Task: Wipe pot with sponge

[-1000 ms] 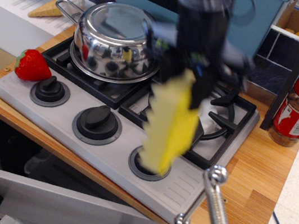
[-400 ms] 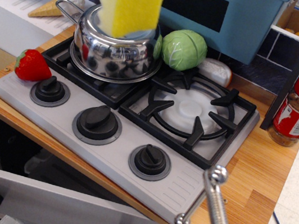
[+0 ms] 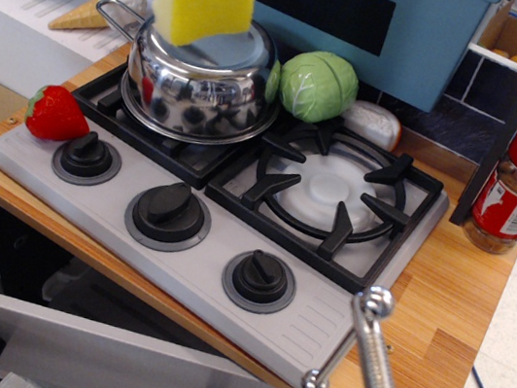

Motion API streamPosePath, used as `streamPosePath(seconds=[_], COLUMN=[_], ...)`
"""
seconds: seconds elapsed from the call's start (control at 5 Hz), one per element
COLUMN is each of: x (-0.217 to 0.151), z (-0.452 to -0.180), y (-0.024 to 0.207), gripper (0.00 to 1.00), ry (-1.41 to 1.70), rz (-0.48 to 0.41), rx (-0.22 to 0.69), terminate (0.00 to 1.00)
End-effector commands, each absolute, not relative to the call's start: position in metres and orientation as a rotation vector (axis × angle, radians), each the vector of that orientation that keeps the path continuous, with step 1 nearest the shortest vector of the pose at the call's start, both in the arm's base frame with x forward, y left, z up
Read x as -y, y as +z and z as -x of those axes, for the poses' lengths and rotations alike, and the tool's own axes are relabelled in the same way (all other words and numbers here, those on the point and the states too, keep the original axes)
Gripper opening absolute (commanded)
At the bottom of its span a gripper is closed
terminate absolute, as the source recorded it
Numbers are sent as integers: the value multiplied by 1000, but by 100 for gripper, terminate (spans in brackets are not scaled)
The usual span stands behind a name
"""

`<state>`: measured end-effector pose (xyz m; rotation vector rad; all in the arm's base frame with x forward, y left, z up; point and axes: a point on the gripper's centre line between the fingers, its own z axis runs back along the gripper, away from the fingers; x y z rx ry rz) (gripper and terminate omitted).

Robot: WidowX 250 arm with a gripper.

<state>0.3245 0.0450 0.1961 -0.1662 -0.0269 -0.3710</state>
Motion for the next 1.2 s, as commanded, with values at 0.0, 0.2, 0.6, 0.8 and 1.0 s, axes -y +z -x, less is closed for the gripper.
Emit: streamPosePath(seconds=[0.0,0.2,0.6,0.8,1.0], x=[-57,-66,-108,-127,-136], z=[-340,-344,-372,-380,-381], y=[173,166,178,182,189], gripper=[0,0,0,0,0], ry=[-394,-369,-241,-188,-167], rz=[150,170,152,96,71], rx=[65,93,133,142,157], terminate=[0,0,0,0,100])
